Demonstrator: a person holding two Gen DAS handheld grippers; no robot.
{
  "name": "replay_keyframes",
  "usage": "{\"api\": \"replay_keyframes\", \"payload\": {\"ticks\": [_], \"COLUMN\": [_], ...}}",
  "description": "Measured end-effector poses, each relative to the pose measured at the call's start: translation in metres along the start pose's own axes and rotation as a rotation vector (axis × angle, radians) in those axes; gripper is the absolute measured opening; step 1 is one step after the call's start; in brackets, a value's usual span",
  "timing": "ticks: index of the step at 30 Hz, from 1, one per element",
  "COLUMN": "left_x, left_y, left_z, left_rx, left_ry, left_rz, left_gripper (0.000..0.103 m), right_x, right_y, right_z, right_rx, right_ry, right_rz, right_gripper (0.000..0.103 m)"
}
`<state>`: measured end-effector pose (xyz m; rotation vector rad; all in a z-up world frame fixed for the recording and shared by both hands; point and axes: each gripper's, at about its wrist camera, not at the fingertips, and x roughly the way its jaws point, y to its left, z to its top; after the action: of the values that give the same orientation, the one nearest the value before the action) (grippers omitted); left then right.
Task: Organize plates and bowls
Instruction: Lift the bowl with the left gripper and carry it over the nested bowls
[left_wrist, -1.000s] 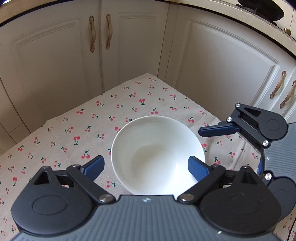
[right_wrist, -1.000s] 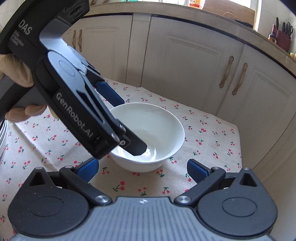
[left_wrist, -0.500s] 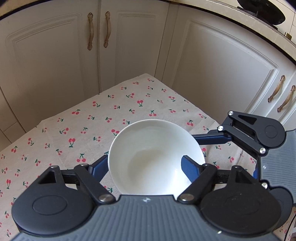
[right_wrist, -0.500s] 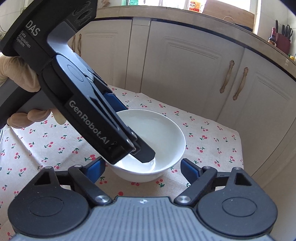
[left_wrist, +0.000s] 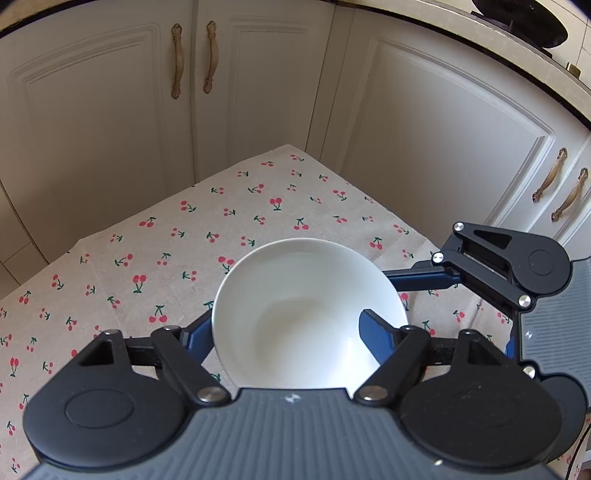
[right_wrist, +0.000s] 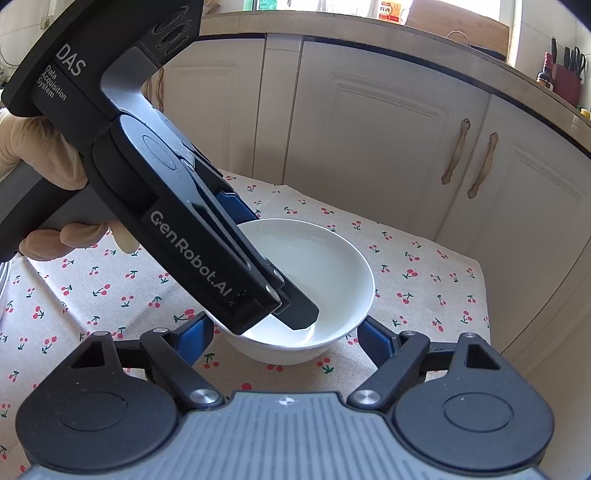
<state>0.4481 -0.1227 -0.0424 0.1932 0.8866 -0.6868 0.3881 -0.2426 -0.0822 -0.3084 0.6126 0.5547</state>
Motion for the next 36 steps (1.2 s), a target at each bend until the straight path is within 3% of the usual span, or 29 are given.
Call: {"api": "replay_keyframes", "payload": {"ticks": [16,36], "left_x": [-0.043,-0.128], "left_y": [-0.027,-0.083], "left_z": [-0.018,-0.065], "left_rx": [-0.001,0.051], "left_ry": [0.018,-0.007], "left_rz": [-0.017,-0.031], "left_gripper": [0.080,0.080], "right_x": [-0.046,-0.140], "right_y": [0.028,0.087], "right_z": [0.004,-0.016], "right_rx": [0.016,0.029], "right_ry": [0.042,-0.002], "right_rz": [0.012,0.005], "right_gripper": [0.088,0.088]}}
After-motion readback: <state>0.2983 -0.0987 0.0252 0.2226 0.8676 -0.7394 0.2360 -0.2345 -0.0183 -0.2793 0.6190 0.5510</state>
